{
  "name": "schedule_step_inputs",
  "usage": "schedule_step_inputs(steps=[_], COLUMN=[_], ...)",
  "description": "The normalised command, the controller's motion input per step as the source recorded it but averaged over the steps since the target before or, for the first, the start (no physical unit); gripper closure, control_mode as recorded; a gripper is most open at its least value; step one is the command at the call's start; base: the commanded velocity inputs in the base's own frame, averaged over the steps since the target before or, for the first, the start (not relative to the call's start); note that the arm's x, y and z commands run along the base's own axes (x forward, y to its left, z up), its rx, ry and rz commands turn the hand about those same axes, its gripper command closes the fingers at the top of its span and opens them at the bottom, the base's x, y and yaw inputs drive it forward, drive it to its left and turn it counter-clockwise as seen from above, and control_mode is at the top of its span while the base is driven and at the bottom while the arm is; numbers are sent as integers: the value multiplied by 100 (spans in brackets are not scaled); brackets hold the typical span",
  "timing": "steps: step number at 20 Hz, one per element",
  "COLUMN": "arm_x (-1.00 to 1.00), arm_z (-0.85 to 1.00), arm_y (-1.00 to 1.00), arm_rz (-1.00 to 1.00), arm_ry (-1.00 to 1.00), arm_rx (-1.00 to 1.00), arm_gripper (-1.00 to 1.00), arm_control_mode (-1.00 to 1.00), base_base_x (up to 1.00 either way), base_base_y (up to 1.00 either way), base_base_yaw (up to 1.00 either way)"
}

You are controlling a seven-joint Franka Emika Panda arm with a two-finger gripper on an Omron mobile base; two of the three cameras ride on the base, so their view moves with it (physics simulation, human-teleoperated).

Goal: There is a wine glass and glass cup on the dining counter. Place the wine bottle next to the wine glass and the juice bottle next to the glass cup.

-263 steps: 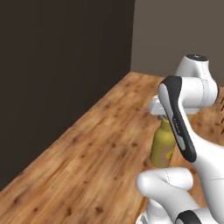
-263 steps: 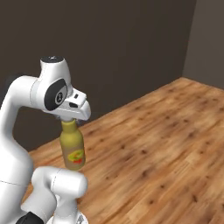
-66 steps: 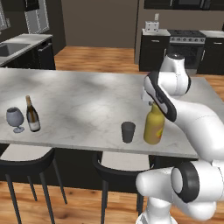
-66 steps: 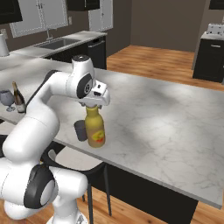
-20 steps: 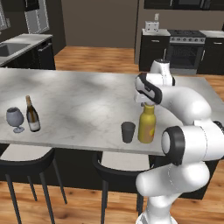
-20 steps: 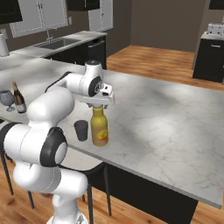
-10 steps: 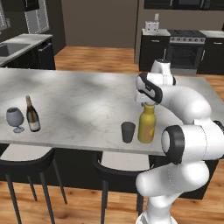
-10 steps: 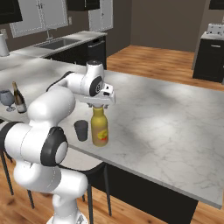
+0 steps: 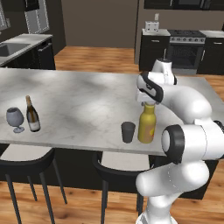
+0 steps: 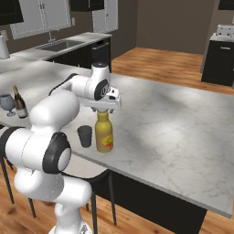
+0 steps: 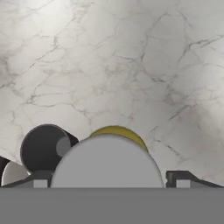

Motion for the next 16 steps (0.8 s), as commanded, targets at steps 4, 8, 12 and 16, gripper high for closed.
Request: schedule_step_inputs(steps=[4,8,12,16], arm_x=[-3,-3,-8,-23], arm_z=[12,21,22,15], arm_y=[0,0,2,0], arm_rz=[1,2,0,0], arm_ry=[0,-3,-7,-11], arm_rx=[0,0,0,0], arm_gripper=[-100,-100,-100,-100], arm_control_mode=[-100,-100,-100,-100], base_base_x=[0,0,0,0], base_base_y=[0,0,0,0], base_base_yaw=[0,0,0,0])
